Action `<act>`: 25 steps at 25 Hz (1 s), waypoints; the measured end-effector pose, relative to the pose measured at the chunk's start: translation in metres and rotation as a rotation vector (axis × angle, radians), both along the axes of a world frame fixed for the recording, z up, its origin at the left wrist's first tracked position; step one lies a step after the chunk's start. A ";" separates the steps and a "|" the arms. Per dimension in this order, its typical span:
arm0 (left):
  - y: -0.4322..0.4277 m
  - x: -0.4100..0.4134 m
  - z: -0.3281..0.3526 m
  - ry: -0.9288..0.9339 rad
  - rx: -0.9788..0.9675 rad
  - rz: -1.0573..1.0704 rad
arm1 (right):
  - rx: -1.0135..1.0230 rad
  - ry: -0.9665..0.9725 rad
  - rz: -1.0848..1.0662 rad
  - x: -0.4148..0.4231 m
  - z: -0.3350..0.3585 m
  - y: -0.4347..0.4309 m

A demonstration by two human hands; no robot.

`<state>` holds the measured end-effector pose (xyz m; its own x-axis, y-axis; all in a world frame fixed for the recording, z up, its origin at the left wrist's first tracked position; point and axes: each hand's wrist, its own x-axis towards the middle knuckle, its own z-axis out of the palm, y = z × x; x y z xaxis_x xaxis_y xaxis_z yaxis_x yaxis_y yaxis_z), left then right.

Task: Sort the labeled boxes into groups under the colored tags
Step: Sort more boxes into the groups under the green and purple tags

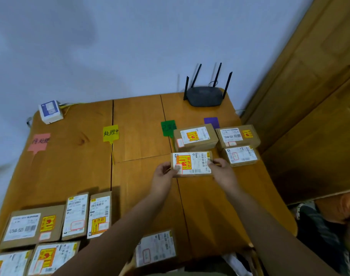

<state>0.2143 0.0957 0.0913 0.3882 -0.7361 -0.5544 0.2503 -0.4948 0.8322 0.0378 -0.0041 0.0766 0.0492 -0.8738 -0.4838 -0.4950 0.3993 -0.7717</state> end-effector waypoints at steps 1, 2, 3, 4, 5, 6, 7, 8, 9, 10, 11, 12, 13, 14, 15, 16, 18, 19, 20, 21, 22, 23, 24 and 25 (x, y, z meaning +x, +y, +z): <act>-0.010 -0.008 -0.009 -0.008 0.026 -0.011 | 0.023 -0.010 -0.006 -0.005 -0.011 -0.013; -0.020 -0.014 -0.019 -0.015 0.046 -0.021 | 0.048 -0.023 -0.007 -0.009 -0.022 -0.025; -0.028 -0.020 -0.028 -0.016 0.062 -0.029 | 0.076 -0.032 -0.001 -0.013 -0.034 -0.036; -0.037 -0.024 -0.037 -0.012 0.081 -0.040 | 0.105 -0.032 0.018 -0.016 -0.046 -0.047; -0.045 -0.027 -0.046 -0.013 0.104 -0.056 | 0.133 -0.027 0.044 -0.018 -0.059 -0.056; -0.054 -0.030 -0.054 -0.022 0.124 -0.071 | 0.151 -0.022 0.070 -0.019 -0.071 -0.067; -0.062 -0.031 -0.062 -0.033 0.138 -0.079 | 0.163 -0.021 0.092 -0.019 -0.081 -0.077; -0.068 -0.032 -0.068 -0.035 0.142 -0.070 | 0.171 -0.020 0.112 -0.019 -0.090 -0.084; -0.073 -0.032 -0.075 -0.035 0.143 -0.050 | 0.175 -0.016 0.133 -0.018 -0.097 -0.091; -0.078 -0.031 -0.084 -0.036 0.148 -0.026 | 0.179 -0.006 0.153 -0.016 -0.105 -0.098; -0.083 -0.031 -0.091 -0.039 0.156 -0.004 | 0.182 0.005 0.163 -0.015 -0.111 -0.104; -0.086 -0.031 -0.096 -0.035 0.163 0.015 | 0.189 0.006 0.170 -0.013 -0.116 -0.107; -0.087 -0.031 -0.100 -0.037 0.167 0.018 | 0.196 0.000 0.176 -0.013 -0.120 -0.108; -0.087 -0.030 -0.103 -0.030 0.162 0.025 | 0.202 -0.005 0.177 -0.012 -0.123 -0.108; -0.087 -0.029 -0.104 -0.023 0.155 0.037 | 0.204 -0.004 0.172 -0.012 -0.124 -0.107; -0.086 -0.027 -0.104 -0.017 0.147 0.053 | 0.202 -0.003 0.161 -0.011 -0.124 -0.106; -0.077 -0.022 -0.099 -0.033 0.154 0.088 | 0.173 0.001 0.125 -0.011 -0.120 -0.099; -0.069 -0.016 -0.096 -0.057 0.168 0.095 | 0.131 0.017 0.091 -0.012 -0.118 -0.092; -0.057 -0.008 -0.093 -0.071 0.185 0.105 | 0.077 0.040 0.051 -0.012 -0.114 -0.082; -0.042 0.001 -0.090 -0.076 0.199 0.115 | 0.026 0.061 0.015 -0.012 -0.109 -0.070; -0.024 0.012 -0.086 -0.075 0.204 0.121 | -0.013 0.070 -0.007 -0.010 -0.103 -0.056; -0.003 0.022 -0.081 -0.072 0.213 0.119 | -0.029 0.070 -0.011 -0.007 -0.097 -0.039; 0.019 0.033 -0.076 -0.066 0.219 0.115 | -0.024 0.062 -0.001 -0.002 -0.091 -0.021; 0.038 0.041 -0.072 -0.057 0.223 0.110 | -0.003 0.055 0.019 0.004 -0.086 -0.004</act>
<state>0.2552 0.1340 0.0192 0.4945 -0.5499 -0.6731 0.2680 -0.6402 0.7199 0.0419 -0.0084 -0.0095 0.0393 -0.8744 -0.4837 -0.5440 0.3873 -0.7443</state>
